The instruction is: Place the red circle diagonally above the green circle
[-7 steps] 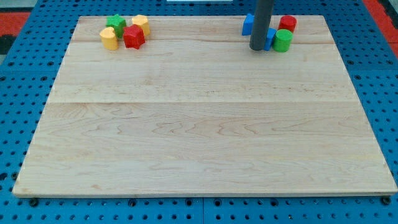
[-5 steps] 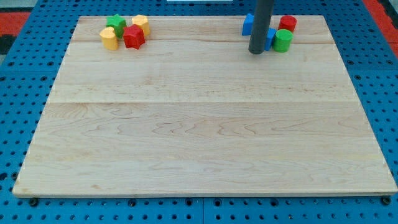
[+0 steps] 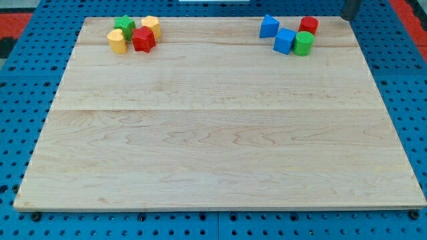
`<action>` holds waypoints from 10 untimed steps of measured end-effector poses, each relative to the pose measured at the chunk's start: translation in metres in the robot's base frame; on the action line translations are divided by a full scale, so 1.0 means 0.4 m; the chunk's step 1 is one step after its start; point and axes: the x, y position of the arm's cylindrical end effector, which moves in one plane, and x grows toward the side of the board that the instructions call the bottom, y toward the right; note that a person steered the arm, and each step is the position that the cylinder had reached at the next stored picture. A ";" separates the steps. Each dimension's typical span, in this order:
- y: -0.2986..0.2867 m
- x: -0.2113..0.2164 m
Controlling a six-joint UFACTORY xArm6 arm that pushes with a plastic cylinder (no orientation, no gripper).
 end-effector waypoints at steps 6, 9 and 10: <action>-0.229 0.145; -0.223 0.231; -0.222 0.181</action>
